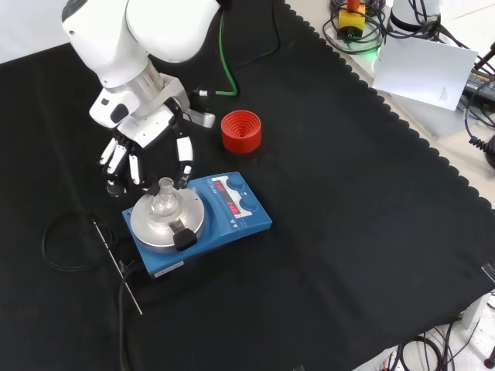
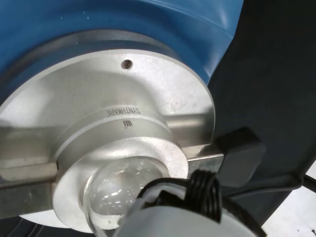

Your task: Place the round-bottom flask on the heater.

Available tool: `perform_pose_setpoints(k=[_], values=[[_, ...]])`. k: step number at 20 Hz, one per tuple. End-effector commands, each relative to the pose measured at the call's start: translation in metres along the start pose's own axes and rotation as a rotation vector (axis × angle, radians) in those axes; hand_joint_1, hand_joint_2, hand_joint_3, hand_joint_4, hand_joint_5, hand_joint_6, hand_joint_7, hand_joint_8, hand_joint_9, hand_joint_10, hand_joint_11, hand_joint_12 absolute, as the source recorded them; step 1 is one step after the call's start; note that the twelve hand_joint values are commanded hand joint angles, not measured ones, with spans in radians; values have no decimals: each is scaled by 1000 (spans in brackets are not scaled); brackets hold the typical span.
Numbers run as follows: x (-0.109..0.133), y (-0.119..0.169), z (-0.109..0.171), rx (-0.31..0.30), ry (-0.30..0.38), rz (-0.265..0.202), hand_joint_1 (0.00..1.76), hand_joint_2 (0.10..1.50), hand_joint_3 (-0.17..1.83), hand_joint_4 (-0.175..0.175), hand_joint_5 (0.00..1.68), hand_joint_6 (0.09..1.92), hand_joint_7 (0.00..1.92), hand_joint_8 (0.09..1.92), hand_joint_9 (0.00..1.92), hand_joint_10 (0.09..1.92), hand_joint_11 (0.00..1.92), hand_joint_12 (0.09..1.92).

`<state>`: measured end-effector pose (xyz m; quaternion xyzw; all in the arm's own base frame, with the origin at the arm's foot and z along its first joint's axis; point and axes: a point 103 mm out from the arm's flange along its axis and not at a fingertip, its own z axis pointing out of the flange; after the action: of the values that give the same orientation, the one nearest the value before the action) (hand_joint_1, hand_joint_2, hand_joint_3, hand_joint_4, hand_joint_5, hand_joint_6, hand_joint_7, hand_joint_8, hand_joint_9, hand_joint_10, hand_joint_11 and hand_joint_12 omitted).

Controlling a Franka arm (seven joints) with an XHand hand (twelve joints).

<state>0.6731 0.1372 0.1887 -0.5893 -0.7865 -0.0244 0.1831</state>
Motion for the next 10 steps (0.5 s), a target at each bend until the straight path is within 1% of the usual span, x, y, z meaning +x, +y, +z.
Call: perform_pose_setpoints(k=[1, 2, 3, 4, 5, 6, 7, 8, 10], values=[[0, -1, 2, -19, 3, 0, 1071, 770, 598, 156, 1084, 968, 260, 724, 558, 659, 306, 1353], [0, -1, 2, -23, 6, 0, 1065, 804, 534, 160, 1075, 958, 250, 727, 552, 665, 304, 1354], [0, -1, 1, -31, 10, 0, 1032, 783, 532, 81, 1016, 923, 231, 725, 537, 669, 295, 1353], [1, -1, 0, -39, 10, -1, 1000, 744, 558, 12, 932, 900, 207, 722, 517, 675, 285, 1355], [1, -2, -1, -45, 12, -1, 976, 709, 588, -32, 834, 893, 186, 721, 499, 683, 276, 1358], [1, -2, -2, -51, 12, 0, 959, 682, 609, -54, 730, 890, 167, 721, 485, 690, 267, 1362], [2, -3, -3, -54, 16, -2, 945, 662, 620, -65, 627, 875, 151, 720, 474, 695, 259, 1365], [3, -3, -3, -57, 15, -3, 933, 646, 623, -69, 527, 847, 139, 719, 465, 697, 251, 1366], [4, -5, -3, -56, 16, -8, 922, 631, 624, -72, 428, 814, 128, 718, 455, 700, 243, 1369]])
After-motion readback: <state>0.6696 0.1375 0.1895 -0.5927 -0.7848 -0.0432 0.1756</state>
